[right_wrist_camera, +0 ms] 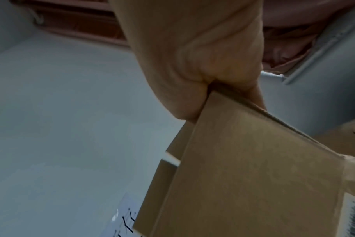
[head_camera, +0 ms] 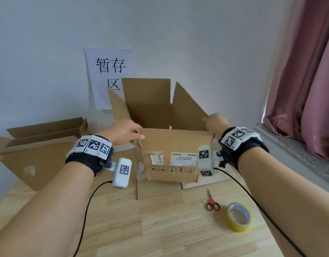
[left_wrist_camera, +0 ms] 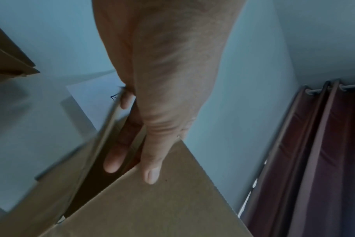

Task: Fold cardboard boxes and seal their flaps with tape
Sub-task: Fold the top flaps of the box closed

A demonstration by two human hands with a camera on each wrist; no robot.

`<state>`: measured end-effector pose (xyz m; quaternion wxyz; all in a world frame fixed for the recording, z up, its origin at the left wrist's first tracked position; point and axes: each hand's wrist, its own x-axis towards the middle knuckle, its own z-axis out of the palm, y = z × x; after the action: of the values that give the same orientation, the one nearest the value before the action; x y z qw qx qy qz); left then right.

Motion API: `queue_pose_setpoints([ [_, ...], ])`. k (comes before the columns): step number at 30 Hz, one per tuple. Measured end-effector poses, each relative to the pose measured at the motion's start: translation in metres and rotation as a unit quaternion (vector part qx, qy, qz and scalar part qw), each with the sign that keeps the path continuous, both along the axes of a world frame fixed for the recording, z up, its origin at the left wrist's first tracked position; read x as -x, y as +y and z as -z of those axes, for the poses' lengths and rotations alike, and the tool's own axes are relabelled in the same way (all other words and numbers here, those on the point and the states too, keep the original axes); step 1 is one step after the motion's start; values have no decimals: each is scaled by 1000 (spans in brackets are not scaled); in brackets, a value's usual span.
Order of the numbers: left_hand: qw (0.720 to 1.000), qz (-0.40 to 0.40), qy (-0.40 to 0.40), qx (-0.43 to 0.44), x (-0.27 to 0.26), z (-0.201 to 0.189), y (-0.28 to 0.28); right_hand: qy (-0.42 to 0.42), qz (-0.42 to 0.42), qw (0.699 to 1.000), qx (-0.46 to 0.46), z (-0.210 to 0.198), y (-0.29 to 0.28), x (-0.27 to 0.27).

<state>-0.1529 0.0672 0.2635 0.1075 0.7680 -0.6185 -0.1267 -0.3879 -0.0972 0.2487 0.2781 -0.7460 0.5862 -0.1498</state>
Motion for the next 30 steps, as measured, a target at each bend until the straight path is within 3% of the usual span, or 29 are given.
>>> queue_pose_setpoints([
  [5,998,-20,63,-16,-3,2,13,107,-32,992,59,8,5,10],
  [9,996,-17,65,-65,-4,23,19,121,-27,992,27,30,11,10],
  [19,987,-44,139,-62,-4,50,21,30,-5,999,16,44,21,0],
  [22,984,-79,160,-29,-8,64,16,-67,38,997,-31,48,18,-2],
  [25,977,-111,183,10,-13,80,13,-98,47,993,-37,52,11,-3],
  [30,972,-209,82,72,-6,103,4,-107,73,991,-30,59,3,-5],
])
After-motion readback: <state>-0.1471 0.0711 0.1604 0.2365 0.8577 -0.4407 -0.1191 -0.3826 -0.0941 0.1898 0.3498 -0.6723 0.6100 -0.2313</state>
